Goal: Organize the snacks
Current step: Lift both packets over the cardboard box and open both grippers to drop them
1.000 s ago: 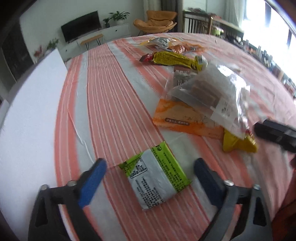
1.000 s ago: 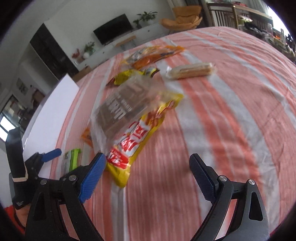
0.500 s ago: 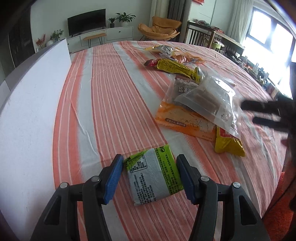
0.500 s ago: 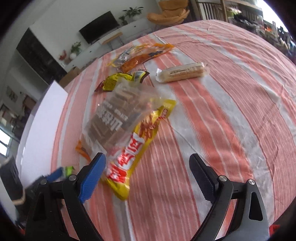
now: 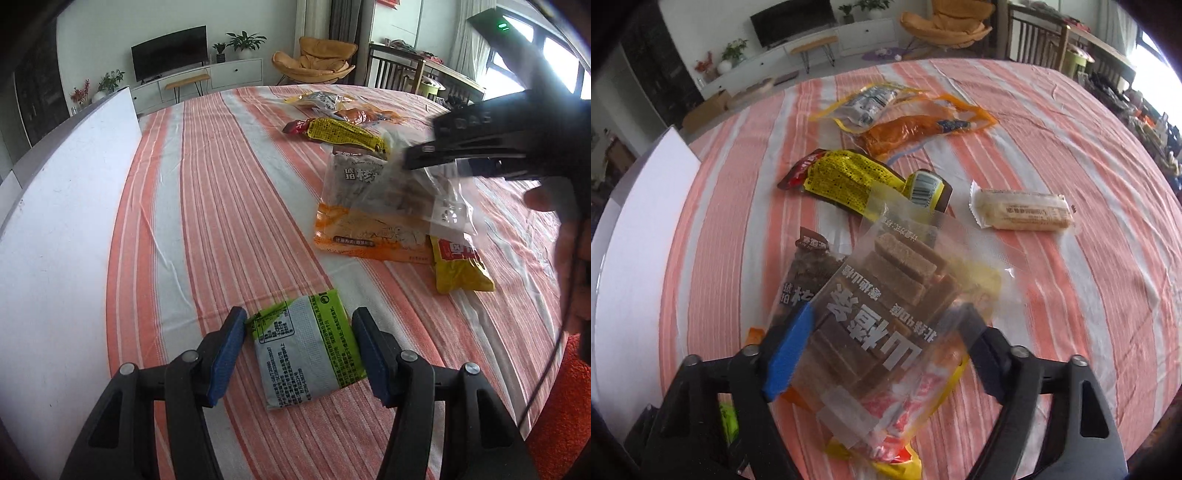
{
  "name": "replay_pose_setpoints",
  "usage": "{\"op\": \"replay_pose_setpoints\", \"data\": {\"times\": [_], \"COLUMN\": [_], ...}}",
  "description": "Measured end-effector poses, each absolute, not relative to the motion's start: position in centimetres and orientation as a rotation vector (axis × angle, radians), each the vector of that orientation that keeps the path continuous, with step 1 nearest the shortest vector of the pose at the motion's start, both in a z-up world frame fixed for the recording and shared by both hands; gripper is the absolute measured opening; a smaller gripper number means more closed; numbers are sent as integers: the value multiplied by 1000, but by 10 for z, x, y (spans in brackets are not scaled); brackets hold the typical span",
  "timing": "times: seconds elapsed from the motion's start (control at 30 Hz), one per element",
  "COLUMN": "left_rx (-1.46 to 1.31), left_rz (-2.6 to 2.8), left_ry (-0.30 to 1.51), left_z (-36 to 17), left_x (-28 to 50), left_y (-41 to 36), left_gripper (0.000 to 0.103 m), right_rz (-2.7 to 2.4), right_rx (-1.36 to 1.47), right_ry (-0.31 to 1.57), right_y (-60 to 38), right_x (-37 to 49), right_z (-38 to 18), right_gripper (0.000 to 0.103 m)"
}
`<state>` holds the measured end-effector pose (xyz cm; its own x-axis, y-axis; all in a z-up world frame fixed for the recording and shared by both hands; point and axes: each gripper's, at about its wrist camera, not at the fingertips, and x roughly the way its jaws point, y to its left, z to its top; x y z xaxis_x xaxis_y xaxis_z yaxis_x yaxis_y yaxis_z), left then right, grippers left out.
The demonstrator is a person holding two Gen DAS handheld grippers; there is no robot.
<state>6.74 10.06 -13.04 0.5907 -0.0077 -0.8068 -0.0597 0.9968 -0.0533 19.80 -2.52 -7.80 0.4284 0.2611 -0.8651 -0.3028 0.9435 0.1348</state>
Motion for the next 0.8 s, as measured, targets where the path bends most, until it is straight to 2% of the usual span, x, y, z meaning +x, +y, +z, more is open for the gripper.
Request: {"op": "replay_pose_setpoints", "data": {"times": [0.03, 0.07, 0.33, 0.4, 0.43, 0.47, 0.5, 0.67, 0.8], "left_rx": [-73, -68, -92, -108, -118, -137, -157, -232, -210], "left_rz": [29, 26, 4, 3, 2, -1, -4, -21, -24], "left_ry": [937, 937, 935, 935, 936, 937, 935, 920, 917], "left_z": [-130, -130, -129, -129, -129, -128, -128, -128, -128], "left_x": [67, 67, 65, 66, 66, 66, 66, 64, 64], "left_y": [100, 100, 106, 108, 109, 111, 113, 122, 120], "left_gripper": [59, 59, 59, 59, 59, 59, 59, 59, 59], "right_rz": [361, 365, 363, 358, 362, 367, 365, 323, 321], "right_rx": [-34, -12, 22, 49, 87, 143, 194, 414, 431], "right_ry": [1056, 1048, 1037, 1014, 1000, 986, 975, 1036, 1124], "right_y": [-29, -34, -75, -91, -102, -116, -129, -176, -160], "right_x": [196, 194, 181, 176, 174, 172, 172, 187, 194], "right_z": [-73, -67, -66, -62, -59, -57, -55, -60, -63], "right_gripper": [28, 21, 20, 23, 38, 75, 84, 84, 84]}}
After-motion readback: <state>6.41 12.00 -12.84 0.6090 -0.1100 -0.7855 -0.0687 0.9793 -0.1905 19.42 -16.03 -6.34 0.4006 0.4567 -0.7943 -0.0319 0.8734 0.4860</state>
